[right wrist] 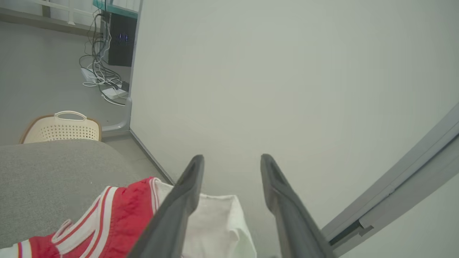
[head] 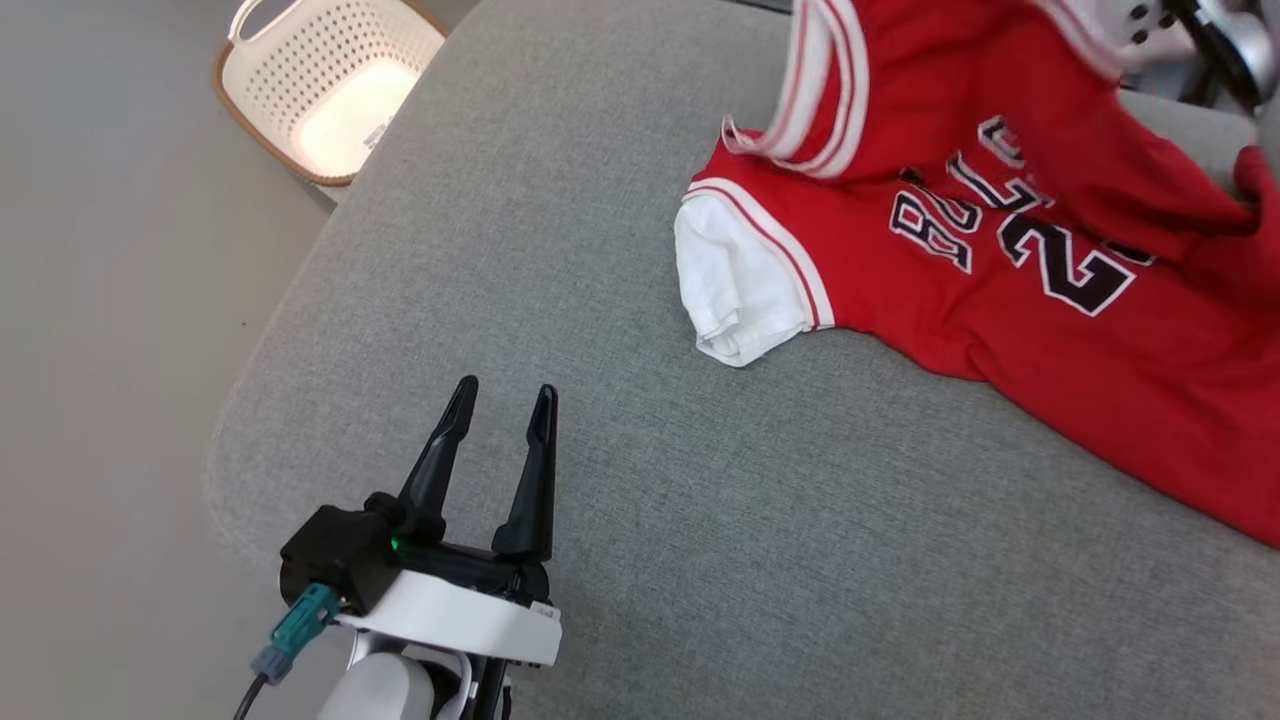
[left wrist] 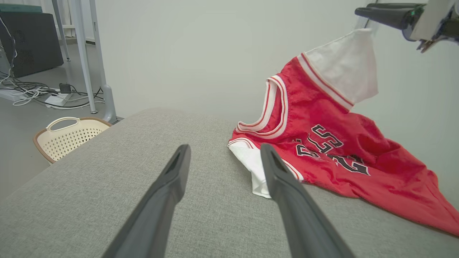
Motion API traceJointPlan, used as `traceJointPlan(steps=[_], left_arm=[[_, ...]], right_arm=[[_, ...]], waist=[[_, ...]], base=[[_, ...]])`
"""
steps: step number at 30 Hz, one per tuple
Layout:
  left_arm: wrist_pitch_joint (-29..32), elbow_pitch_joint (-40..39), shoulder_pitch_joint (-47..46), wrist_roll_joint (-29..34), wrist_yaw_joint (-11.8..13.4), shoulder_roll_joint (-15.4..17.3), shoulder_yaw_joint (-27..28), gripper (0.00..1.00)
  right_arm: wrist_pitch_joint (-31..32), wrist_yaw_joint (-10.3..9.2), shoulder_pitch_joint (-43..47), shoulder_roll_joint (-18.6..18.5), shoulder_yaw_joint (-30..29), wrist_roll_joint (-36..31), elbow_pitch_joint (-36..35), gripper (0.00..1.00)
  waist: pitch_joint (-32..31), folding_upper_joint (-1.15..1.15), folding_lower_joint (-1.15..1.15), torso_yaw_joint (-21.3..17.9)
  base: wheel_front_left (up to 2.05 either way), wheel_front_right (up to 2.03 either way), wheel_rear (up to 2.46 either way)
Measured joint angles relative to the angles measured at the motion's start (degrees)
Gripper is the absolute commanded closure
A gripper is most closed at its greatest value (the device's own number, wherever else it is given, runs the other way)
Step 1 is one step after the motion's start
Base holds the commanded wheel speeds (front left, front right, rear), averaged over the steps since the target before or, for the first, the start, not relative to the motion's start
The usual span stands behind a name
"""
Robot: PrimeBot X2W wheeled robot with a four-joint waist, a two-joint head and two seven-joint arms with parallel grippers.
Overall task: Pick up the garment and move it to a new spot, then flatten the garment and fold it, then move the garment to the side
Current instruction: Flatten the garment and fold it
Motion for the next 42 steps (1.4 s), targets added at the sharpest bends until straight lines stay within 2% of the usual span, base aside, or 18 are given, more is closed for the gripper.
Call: traceJointPlan(steps=[2,6,14,18,22,29,36,42], left_arm=[[0.0,0.04,-0.71,-0.09,0.33,-0.01,-0.01,0.0],[0.01,0.81,-1.75,0.66,-0.07,0.01,-0.1,0.0],[0.01,3.66,-3.44,1.89,-1.85,-0.02,-0.21,0.0],[0.0,6.05,-3.42,3.56,-3.14,-0.03,0.82,0.0],[0.0,7.47,-2.9,5.52,-4.0,0.03,4.27,0.0],[0.0,7.37,-0.66,7.77,-5.1,-0.01,9.31,0.0],[0.0,7.17,1.92,8.55,-5.67,-0.05,11.79,0.0],[-0.07,7.64,3.42,8.6,-6.16,0.0,12.37,0.0]], right_arm=[[-2.33,0.0,0.11,2.09,-0.2,-0.35,3.52,0.0],[-5.02,0.01,2.51,5.02,2.22,-0.04,6.11,0.0],[-11.13,0.0,8.83,3.25,2.08,5.68,7.89,0.0],[-13.49,0.0,15.1,2.04,0.68,9.26,6.57,0.0],[-14.11,0.0,22.32,1.33,-1.34,12.04,2.81,0.0],[-14.46,-0.04,36.57,-1.68,-9.2,11.25,-9.02,0.0],[-14.46,-0.04,53.53,0.16,-22.29,5.44,-19.45,0.0],[-14.46,-0.04,68.09,5.33,-32.2,-1.92,-27.36,0.0]], waist=[[0.63,0.0,0.0,0.56],[0.35,0.0,0.0,0.57],[-3.44,0.0,0.0,-0.48],[-6.62,0.0,0.0,-1.44],[-10.01,0.01,0.0,-3.45],[-13.31,0.0,0.0,-10.36],[-16.15,0.01,0.0,-16.83],[-18.14,0.0,0.0,-20.56]], base=[[0.0,0.0,0.0],[0.0,0.0,0.0],[0.0,0.0,0.0],[0.0,0.0,0.0],[0.0,0.0,0.0],[0.0,0.0,0.0],[0.0,0.0,0.0],[0.0,0.0,0.0]])
